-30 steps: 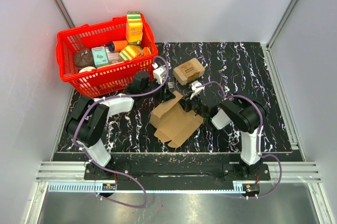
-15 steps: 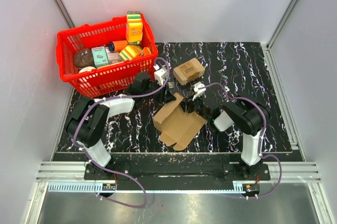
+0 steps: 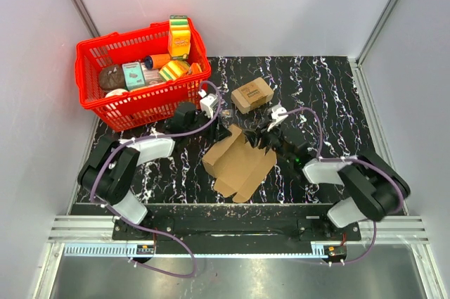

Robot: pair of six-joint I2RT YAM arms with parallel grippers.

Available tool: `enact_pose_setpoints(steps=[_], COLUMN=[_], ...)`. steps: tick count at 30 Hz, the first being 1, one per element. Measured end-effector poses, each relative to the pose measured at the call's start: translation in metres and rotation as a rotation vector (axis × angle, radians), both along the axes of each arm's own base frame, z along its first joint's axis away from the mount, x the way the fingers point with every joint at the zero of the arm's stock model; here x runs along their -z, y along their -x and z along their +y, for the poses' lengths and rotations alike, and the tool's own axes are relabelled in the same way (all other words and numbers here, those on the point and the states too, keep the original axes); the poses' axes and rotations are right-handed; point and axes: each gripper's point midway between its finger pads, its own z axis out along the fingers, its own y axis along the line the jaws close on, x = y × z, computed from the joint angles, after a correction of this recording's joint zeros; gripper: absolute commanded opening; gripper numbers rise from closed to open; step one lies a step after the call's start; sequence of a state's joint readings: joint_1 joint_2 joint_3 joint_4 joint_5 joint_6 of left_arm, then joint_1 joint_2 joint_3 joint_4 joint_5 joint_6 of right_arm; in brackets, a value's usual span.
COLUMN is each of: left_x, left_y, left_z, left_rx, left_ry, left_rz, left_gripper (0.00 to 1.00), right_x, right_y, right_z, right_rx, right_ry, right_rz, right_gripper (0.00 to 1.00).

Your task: Fold the paper box

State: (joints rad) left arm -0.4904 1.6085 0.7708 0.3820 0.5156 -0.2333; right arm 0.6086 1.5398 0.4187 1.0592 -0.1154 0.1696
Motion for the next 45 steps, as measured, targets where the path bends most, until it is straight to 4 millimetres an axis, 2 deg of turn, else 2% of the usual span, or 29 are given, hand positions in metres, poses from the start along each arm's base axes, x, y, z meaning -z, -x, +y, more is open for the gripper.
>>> enact_pose_setpoints(steps=[3,9,12,17,22,27,29,31,34,40,42,45], left_x=[0.002,0.0,-0.002,-0.02,-0.064,-0.107,-0.117,-0.115,-0.094,-0.042,-0.032,-0.028], left_y=[0.001,-0.002,-0.001,0.001,0.005,0.021,0.029,0.04,0.054,0.06,0.063,0.063], left_z=[0.003,0.008,0.012,0.024,0.03,0.002,-0.008,-0.014,-0.016,0.0,0.005,0.007], left_rx=[-0.019,-0.049,-0.069,-0.122,-0.17,-0.129,-0.112,-0.093,-0.074,-0.081,-0.077,-0.088], left_ry=[0.007,0.018,0.015,0.017,0.011,-0.075,-0.122,-0.194,-0.359,-0.689,-0.76,-0.835], left_rz=[-0.004,-0.02,-0.031,-0.089,-0.195,-0.287,-0.323,-0.345,-0.343,-0.302,-0.292,-0.296], left_gripper=[0.47,0.48,0.51,0.63,0.7,0.77,0.82,0.86,0.89,0.92,0.93,0.93], right_x=[-0.014,-0.031,-0.037,-0.015,0.02,0.035,0.038,0.039,0.036,0.028,0.027,0.028], right_y=[0.009,0.029,0.048,0.081,0.105,0.12,0.124,0.129,0.136,0.142,0.144,0.147], right_z=[-0.008,-0.041,-0.056,-0.071,-0.08,-0.082,-0.083,-0.083,-0.084,-0.086,-0.087,-0.087], right_rx=[0.021,0.191,0.256,0.323,0.381,0.414,0.421,0.418,0.404,0.379,0.376,0.37], right_ry=[-0.021,-0.061,-0.113,-0.145,-0.14,-0.162,-0.174,-0.193,-0.237,-0.306,-0.318,-0.331], right_rz=[0.044,0.303,0.423,0.631,0.809,0.92,0.943,0.96,0.962,0.934,0.932,0.937], right_gripper=[0.52,0.52,0.51,0.51,0.54,0.56,0.56,0.56,0.56,0.56,0.56,0.56])
